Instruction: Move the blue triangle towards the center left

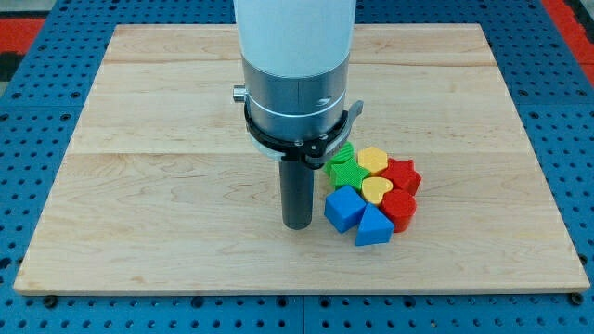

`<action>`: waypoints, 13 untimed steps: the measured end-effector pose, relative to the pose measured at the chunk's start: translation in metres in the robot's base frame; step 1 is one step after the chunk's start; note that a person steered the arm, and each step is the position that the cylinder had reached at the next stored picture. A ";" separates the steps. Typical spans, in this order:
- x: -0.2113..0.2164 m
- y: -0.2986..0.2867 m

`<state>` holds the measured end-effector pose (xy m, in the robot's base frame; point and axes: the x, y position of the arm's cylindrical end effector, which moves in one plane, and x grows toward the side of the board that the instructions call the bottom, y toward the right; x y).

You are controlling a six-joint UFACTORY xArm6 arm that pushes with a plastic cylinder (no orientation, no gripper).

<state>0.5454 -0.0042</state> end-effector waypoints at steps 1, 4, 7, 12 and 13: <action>0.048 -0.013; 0.070 0.091; 0.073 0.228; 0.038 0.233; 0.038 0.170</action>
<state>0.5834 0.1660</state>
